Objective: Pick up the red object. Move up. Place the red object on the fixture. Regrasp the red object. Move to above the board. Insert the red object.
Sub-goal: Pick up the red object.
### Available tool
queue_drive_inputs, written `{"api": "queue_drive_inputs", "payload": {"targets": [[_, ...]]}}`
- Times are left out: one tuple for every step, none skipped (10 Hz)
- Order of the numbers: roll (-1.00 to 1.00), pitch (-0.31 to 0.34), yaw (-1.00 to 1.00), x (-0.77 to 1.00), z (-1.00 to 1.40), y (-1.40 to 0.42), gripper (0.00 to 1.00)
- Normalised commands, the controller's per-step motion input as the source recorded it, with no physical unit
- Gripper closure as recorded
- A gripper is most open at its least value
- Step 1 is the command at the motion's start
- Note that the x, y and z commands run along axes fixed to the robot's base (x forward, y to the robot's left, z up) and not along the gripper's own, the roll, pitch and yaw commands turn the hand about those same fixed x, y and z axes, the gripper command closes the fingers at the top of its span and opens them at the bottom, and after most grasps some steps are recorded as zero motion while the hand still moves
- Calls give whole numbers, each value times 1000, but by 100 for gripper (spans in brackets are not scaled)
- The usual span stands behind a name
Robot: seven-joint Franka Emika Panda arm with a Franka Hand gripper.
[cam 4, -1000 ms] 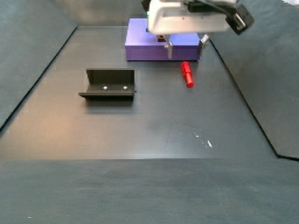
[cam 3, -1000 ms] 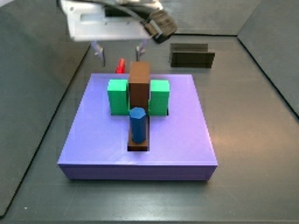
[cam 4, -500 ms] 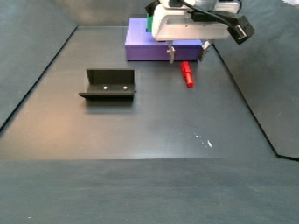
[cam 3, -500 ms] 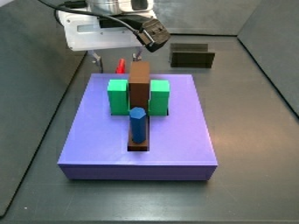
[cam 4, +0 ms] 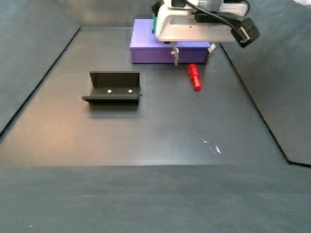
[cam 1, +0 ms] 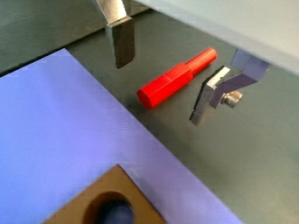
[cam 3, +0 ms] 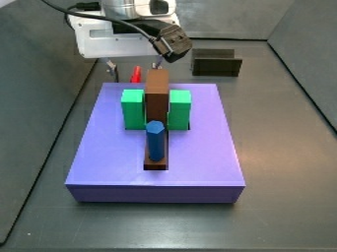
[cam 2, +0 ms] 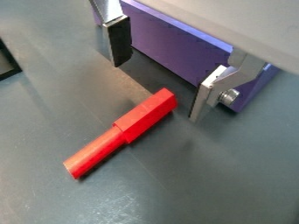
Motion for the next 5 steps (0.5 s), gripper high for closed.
{"api": "queue_drive_inputs", "payload": {"targets": [[94, 0, -289, 0, -140, 0, 0], [144, 0, -43, 0, -234, 0, 0], [107, 0, 0, 0, -231, 0, 0], [79, 0, 51, 0, -237, 0, 0], [67, 0, 66, 0, -249, 0, 0]]}}
